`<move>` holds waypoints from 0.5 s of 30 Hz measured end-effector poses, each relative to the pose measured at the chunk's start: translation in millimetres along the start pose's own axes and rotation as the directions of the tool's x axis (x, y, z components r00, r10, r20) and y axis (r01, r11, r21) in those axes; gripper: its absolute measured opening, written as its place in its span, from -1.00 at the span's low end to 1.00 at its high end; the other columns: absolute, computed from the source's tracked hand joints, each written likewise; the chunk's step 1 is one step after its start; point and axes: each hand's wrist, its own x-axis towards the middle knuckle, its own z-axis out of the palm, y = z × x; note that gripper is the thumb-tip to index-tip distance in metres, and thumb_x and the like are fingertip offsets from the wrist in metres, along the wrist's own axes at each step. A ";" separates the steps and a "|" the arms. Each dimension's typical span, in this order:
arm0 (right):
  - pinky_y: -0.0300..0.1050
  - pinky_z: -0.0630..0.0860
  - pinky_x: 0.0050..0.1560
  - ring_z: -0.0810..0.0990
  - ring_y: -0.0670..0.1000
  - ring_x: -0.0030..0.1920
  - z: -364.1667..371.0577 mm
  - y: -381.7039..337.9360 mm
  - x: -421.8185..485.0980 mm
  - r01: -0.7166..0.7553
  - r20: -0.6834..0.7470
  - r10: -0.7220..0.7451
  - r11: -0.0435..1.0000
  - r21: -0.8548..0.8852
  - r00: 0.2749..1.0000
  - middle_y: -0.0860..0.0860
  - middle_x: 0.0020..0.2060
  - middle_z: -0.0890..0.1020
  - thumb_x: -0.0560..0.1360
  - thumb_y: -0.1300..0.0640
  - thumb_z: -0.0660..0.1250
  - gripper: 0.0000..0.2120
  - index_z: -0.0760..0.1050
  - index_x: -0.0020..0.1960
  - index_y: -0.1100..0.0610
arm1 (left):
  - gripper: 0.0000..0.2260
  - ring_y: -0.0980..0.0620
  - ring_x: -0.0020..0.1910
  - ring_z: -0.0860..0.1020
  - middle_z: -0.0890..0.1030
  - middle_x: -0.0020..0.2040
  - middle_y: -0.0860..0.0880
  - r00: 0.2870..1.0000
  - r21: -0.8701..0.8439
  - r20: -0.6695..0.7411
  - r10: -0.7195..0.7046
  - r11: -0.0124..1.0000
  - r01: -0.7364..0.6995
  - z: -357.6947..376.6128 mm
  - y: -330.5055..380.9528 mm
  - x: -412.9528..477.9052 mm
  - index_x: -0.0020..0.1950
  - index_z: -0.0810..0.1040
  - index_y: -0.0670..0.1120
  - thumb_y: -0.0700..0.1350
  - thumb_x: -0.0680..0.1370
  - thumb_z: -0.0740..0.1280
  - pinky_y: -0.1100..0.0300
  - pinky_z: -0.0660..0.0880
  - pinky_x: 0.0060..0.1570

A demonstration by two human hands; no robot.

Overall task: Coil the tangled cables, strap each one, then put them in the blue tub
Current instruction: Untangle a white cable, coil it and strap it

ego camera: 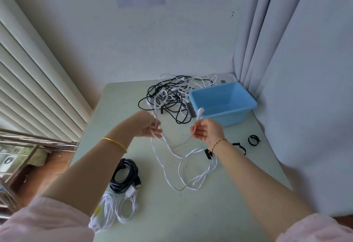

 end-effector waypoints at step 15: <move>-0.35 0.49 -0.13 0.63 -0.15 -0.23 -20.6 -27.4 -30.3 0.584 0.491 -0.330 0.580 -0.568 0.806 -0.07 -0.32 0.65 0.41 0.37 0.33 -0.77 0.53 -0.16 0.04 | -0.74 -0.05 0.18 0.53 0.60 0.18 -0.12 0.848 0.581 0.240 0.472 0.630 -0.515 69.5 1.9 -21.7 0.26 0.53 -0.18 -0.14 0.61 0.23 0.09 0.40 0.25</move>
